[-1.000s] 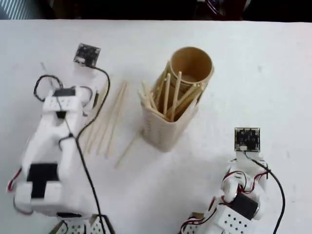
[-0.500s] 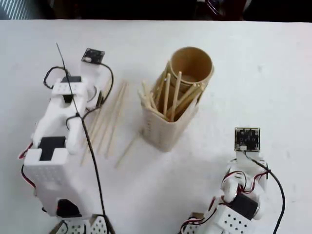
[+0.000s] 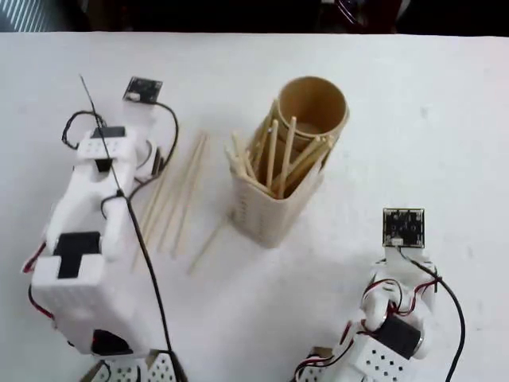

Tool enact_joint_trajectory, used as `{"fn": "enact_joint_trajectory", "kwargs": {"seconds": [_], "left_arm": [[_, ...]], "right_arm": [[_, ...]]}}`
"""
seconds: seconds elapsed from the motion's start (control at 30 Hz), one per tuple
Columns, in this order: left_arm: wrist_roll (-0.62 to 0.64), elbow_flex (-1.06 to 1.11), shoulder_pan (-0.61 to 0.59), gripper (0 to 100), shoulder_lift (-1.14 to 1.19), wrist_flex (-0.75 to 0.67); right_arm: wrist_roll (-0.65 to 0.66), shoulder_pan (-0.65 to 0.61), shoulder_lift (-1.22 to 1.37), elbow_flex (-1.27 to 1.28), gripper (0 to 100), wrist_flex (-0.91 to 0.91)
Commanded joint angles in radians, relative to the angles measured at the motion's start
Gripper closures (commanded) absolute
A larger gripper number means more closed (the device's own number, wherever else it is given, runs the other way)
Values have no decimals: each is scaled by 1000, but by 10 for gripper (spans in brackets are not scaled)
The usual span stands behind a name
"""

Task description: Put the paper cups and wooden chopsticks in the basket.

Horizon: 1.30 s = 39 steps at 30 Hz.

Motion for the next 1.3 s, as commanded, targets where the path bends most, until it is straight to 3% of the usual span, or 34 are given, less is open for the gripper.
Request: {"fn": "enact_joint_trajectory", "kwargs": {"seconds": [0.0,0.9,1.1,1.27], "left_arm": [[12,71,24,876,-125,-60],[-35,106,58,874,-139,-66],[-35,11,47,876,-2,-60],[-28,-117,35,876,107,38]], "right_arm": [[5,12,-8,9,885,-18],[5,12,-8,9,885,-18],[5,12,-8,9,885,-18],[5,12,-8,9,885,-18]]}}
